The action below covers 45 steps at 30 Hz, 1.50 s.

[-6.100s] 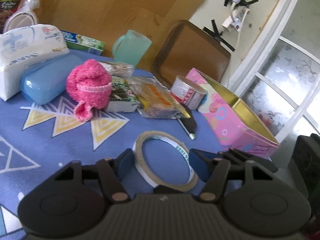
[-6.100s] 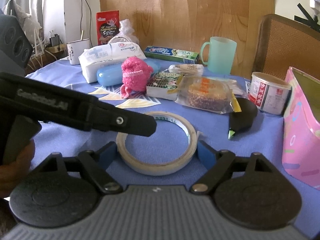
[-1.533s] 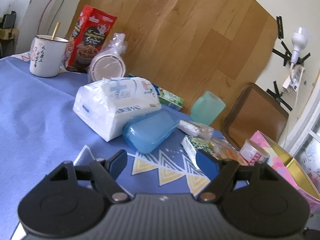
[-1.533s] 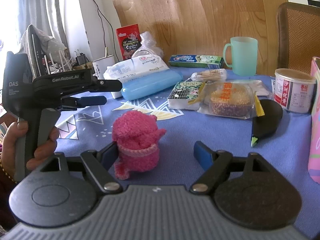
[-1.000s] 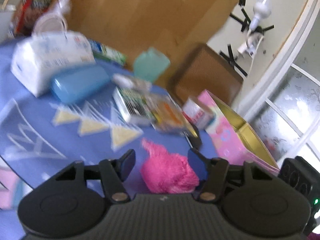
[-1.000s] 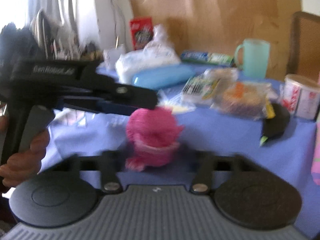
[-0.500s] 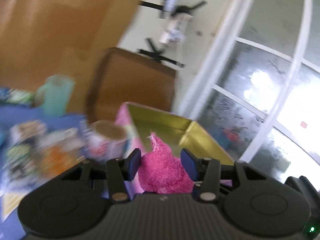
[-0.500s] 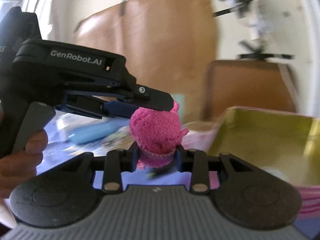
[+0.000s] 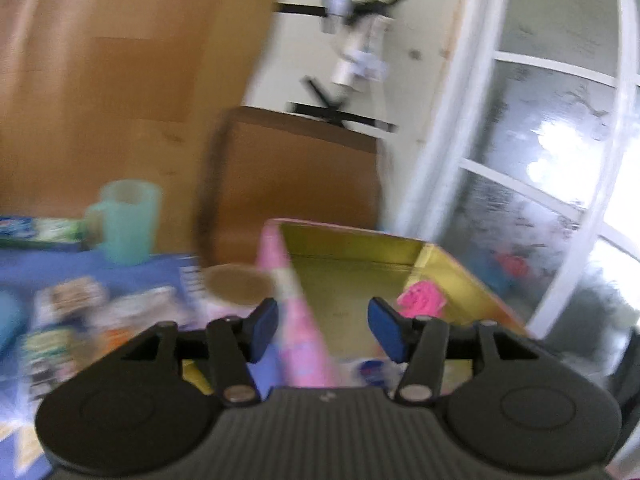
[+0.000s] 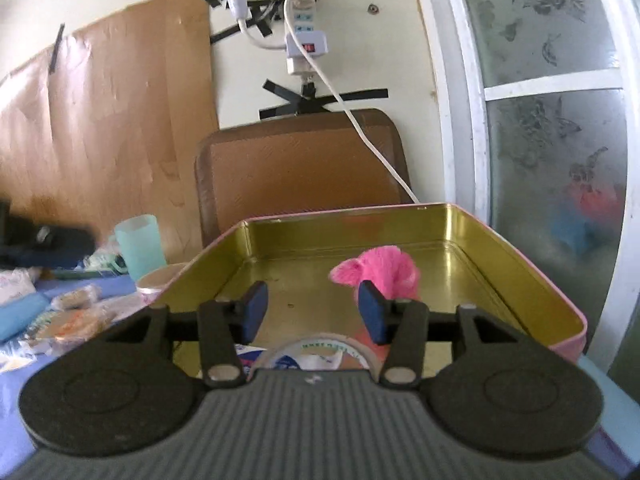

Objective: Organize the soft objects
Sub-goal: 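Carry the pink hat with the right tool into the pink tin and release, then move the right tool back over the bagged round cake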

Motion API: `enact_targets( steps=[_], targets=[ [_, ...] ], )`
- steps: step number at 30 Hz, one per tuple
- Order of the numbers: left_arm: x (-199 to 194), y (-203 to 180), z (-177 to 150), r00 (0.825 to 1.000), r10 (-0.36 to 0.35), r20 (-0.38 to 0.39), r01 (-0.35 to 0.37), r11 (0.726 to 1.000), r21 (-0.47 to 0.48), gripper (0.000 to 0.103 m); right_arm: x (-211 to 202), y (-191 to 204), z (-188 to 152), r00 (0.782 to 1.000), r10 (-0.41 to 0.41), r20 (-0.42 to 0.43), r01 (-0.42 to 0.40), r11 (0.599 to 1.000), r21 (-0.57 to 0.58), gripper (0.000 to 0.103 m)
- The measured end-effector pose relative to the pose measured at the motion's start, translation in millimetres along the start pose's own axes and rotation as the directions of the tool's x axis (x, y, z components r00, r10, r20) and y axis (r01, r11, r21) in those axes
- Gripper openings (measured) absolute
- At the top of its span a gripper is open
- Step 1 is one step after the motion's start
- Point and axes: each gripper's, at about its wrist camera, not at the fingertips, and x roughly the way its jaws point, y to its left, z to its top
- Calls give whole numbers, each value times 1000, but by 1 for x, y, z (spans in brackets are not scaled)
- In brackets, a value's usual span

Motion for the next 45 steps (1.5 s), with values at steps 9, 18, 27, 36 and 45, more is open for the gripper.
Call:
enact_targets(
  steps=[9,18,27,36,45],
  targets=[
    [-58,106,-48,965,262,-9,-261,959,-110,52,-5,63,4,970,241,25,-240,970,-41,53],
    [-74,145,-78,929,371,21,-365,922,-133,63,19,146,-13,905,395,-158,-418,895,-158,53],
    [-84,151,-81,936,343,81,-324,928,-184,67,92,166,-17,880,352,-320,-392,918,-68,48],
    [-85,149,-81,942,324,90,-305,936,-174,67,91,176,-20,779,436,-450,-477,878,25,35],
    [-87,159,-81,949,306,73,-281,929,-241,67,26,184,-17,740,529,-415,-612,786,-91,42]
  ],
)
